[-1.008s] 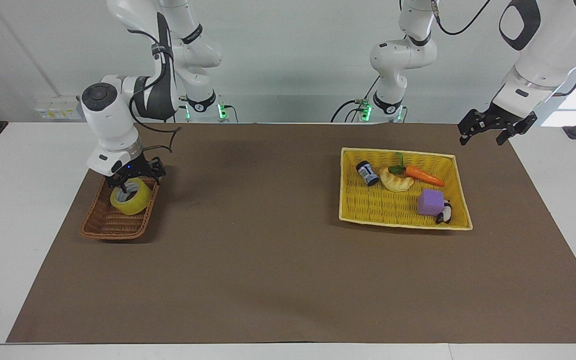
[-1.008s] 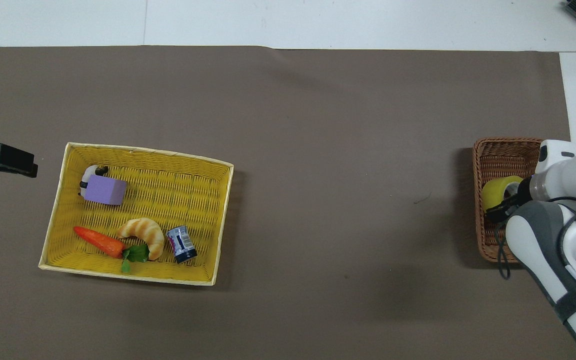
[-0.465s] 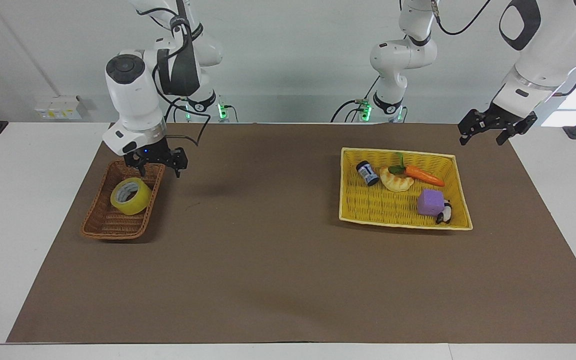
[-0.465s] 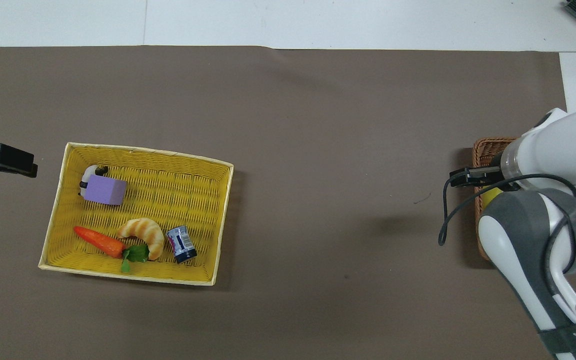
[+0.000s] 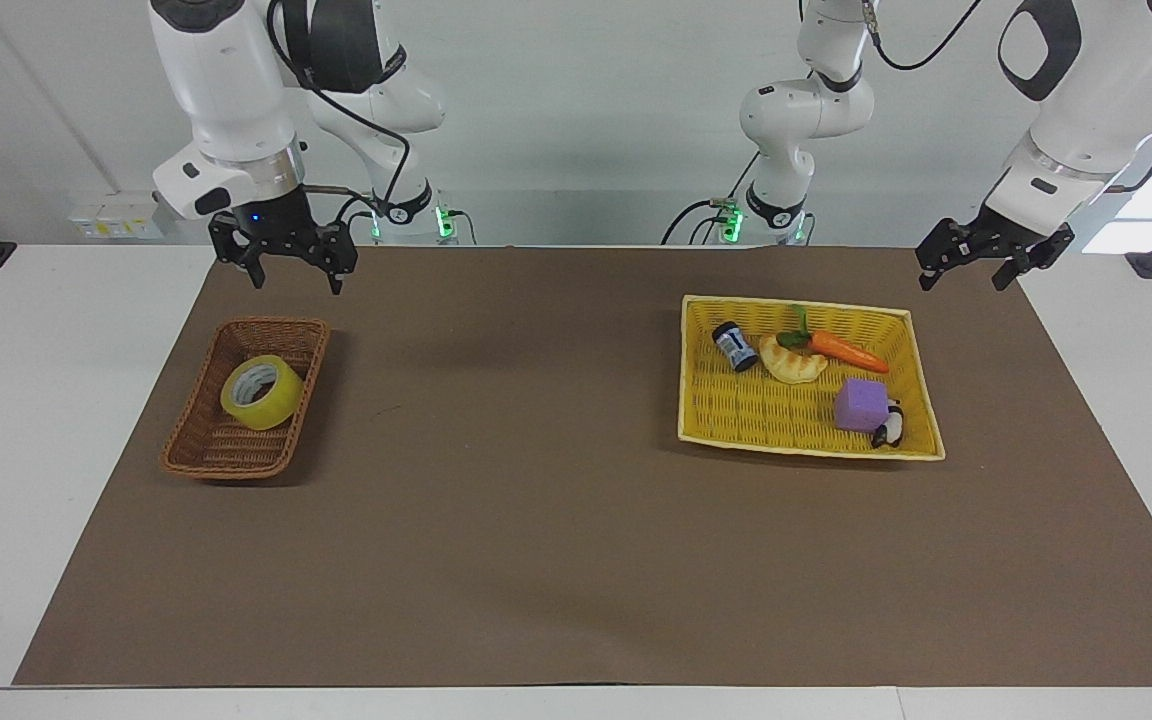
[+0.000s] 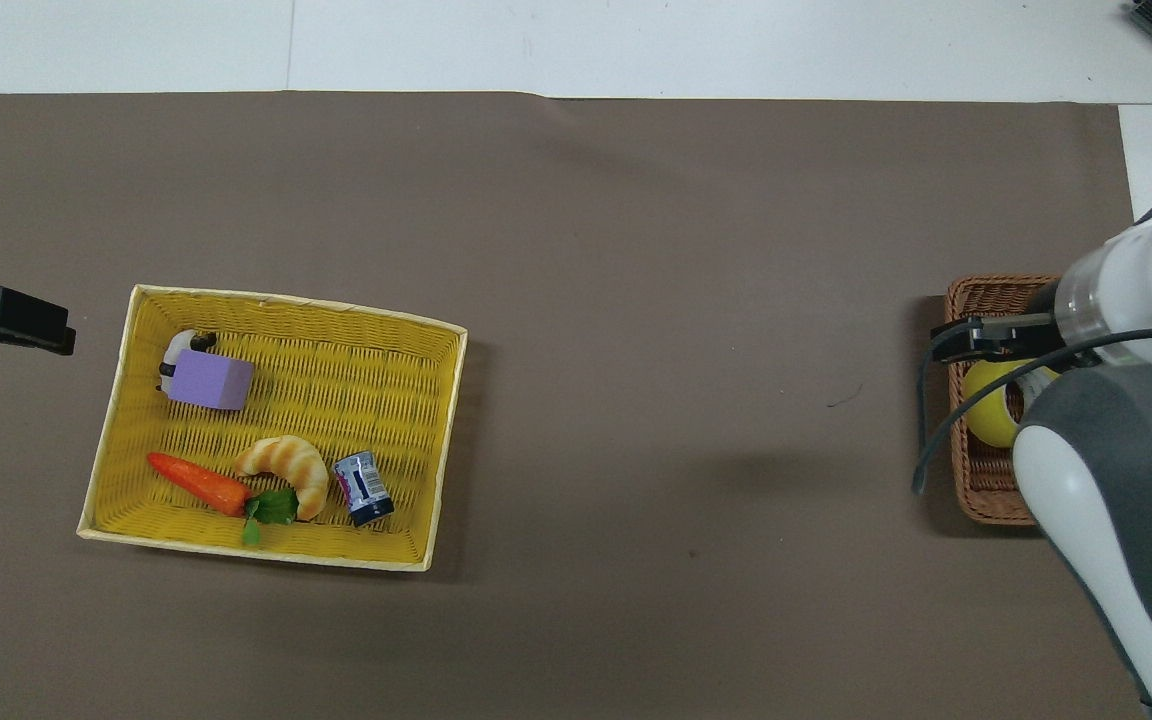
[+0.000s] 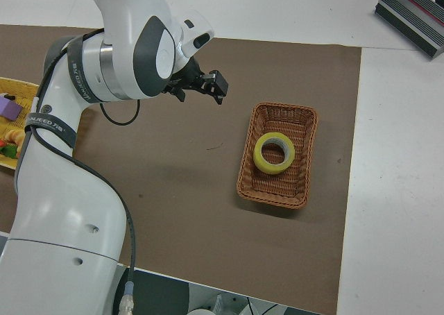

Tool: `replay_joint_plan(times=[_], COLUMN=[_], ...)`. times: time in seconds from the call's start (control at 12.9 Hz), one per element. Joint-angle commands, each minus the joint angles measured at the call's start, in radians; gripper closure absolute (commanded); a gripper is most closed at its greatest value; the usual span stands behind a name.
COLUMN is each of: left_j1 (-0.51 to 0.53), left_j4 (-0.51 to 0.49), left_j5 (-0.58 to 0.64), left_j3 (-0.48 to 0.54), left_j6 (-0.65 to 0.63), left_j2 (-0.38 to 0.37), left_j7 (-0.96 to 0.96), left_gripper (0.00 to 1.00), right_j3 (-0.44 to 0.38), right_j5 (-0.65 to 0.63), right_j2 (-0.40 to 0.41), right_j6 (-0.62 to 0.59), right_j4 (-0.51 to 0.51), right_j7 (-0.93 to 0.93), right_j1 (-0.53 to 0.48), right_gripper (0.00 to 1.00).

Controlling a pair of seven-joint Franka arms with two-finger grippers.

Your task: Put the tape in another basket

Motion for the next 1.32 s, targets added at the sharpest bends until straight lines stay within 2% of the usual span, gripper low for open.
replay_joint_plan(times=[0.0,0.16,0.31,0.54,1.24], left_j1=[0.006,0.006,0.006,0.006,0.006], left_j4=[0.026,0.026,0.026,0.026,0.026], left_j5=[0.010,0.010,0.010,0.010,0.010], left_j3=[-0.004,-0.004,-0.004,-0.004,-0.004], left_j6=[-0.027,-0.027,-0.027,-0.027,-0.027], left_j2=[0.009,0.009,0.009,0.009,0.009], left_j7=[0.005,0.005,0.005,0.005,0.005], left_gripper=[0.00,0.00,0.00,0.00,0.00], right_j3=[-0.004,-0.011,-0.028,-0.017,-0.028], right_j5=[0.025,0.027,0.086,0.096,0.099], right_j2=[0.002,-0.047,-0.061,-0.090,-0.092], right_j6=[-0.097,-0.098,-0.102,-0.137,-0.154], right_j4=[0.106,0.114,0.105,0.073,0.078], right_j7=[0.039,0.060,0.050,0.062,-0.056], right_j1=[-0.005,-0.012,-0.029,-0.016,-0.026], right_gripper=[0.00,0.00,0.00,0.00,0.00])
